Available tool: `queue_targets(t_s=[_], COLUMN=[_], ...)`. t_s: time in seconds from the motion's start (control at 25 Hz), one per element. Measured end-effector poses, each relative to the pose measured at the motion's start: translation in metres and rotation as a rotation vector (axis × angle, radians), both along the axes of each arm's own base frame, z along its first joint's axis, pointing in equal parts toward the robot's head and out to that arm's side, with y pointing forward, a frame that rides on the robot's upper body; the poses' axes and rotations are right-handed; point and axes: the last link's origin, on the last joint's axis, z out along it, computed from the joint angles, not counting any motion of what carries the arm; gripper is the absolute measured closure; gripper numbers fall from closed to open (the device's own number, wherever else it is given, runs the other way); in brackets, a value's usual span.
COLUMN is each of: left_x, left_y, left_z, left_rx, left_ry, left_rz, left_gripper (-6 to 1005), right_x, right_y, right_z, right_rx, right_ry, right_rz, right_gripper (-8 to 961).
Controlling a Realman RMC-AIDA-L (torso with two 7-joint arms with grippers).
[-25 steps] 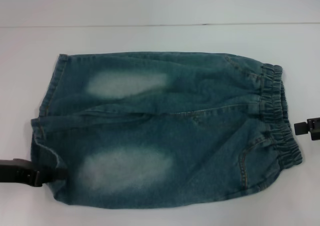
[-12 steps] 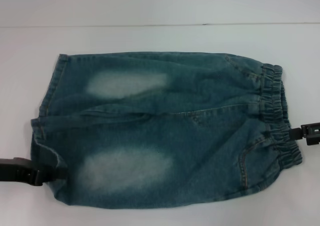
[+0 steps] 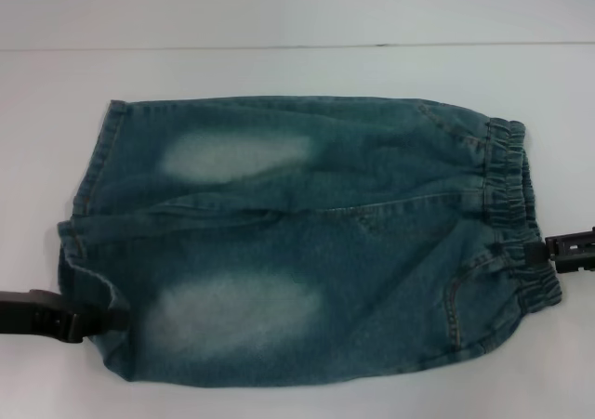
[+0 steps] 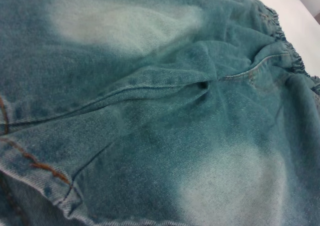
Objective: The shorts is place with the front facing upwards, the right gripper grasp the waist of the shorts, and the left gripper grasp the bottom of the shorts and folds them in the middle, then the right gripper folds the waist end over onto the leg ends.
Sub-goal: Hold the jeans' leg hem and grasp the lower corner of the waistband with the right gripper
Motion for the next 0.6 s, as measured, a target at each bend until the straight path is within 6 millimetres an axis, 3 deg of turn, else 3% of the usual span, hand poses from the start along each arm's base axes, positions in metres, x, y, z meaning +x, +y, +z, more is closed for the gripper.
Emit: queue_targets(t_s=[0.6], left_x=[0.0001], left_y=[0.0001], left_z=[-0.0001], left_rx=[0.0], left_ry=[0.0], left_rz=[0.0], left_gripper=[967], right_x=[0.0], right_y=[0.0022], right_z=[-0.0076], right_rx=[0.0], right_ry=[-0.013], right_rz=[0.009], right_gripper=[22])
